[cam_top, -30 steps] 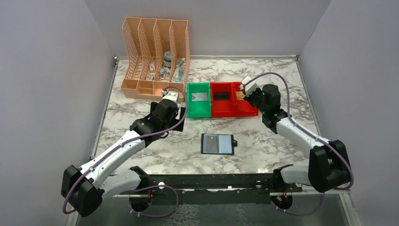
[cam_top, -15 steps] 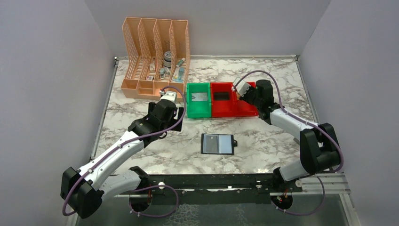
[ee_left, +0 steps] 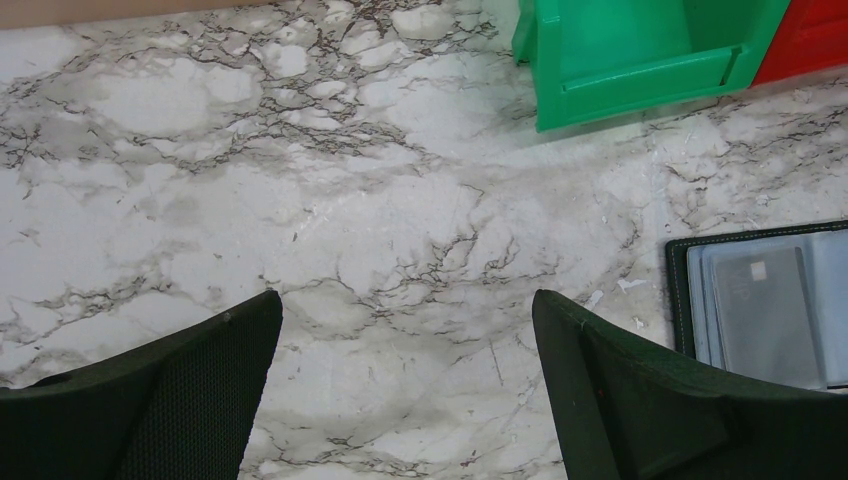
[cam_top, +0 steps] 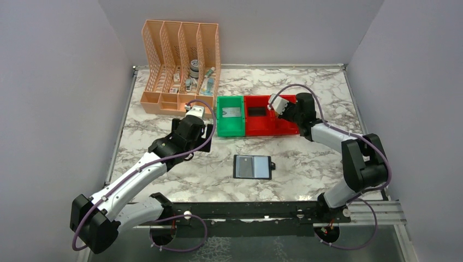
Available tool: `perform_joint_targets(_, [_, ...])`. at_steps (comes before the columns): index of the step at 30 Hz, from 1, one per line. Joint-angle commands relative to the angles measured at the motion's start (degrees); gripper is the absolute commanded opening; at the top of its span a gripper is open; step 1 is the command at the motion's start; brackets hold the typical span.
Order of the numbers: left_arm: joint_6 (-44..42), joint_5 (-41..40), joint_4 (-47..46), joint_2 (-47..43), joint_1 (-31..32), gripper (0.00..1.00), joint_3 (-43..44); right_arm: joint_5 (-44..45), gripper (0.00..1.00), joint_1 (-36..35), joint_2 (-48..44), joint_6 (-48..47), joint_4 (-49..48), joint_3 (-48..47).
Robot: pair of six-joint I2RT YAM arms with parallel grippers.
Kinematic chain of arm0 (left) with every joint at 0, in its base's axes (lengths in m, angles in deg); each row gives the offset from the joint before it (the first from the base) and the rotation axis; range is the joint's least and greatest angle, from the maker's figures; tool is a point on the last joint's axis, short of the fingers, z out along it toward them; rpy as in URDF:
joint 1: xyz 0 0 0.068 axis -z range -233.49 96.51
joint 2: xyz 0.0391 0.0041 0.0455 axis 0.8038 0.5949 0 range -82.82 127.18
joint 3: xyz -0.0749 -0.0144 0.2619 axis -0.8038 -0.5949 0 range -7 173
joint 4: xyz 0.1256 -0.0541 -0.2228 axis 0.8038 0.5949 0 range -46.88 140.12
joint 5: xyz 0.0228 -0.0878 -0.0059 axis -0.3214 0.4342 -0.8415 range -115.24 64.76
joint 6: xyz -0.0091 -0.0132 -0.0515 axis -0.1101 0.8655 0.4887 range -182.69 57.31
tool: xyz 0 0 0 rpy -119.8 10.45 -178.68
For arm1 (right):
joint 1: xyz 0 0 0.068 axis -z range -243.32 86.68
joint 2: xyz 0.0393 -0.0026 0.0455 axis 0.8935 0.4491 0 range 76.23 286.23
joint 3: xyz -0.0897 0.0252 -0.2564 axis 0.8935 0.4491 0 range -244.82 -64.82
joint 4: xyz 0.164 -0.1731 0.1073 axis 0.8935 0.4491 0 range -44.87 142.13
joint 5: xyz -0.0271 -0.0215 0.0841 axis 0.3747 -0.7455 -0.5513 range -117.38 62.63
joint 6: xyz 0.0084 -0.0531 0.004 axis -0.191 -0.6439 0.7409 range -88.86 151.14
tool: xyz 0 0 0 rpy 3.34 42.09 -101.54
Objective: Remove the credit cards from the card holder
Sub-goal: Place the credit card in the storage box.
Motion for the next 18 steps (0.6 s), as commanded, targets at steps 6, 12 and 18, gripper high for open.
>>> perform_joint_targets(6, [-0.4,-0.8,0.6,0.0,-0.2,0.99,-0.6,-1.1,0.01,0.2,5.0,-4.2,-4.7,-3.0])
perform_joint_targets(12, [-0.6,-1.1,0.7,0.1,-0.2,0.99,-0.7,-1.3,0.01,0.3,9.5,-6.5,-5.8,-5.1])
perform_joint_targets(18, [-0.8,-2.0,0.7,0.1,-0.1,0.99,-0.8,-2.2,0.01,1.0,11.4,-7.6,-6.5,-5.2])
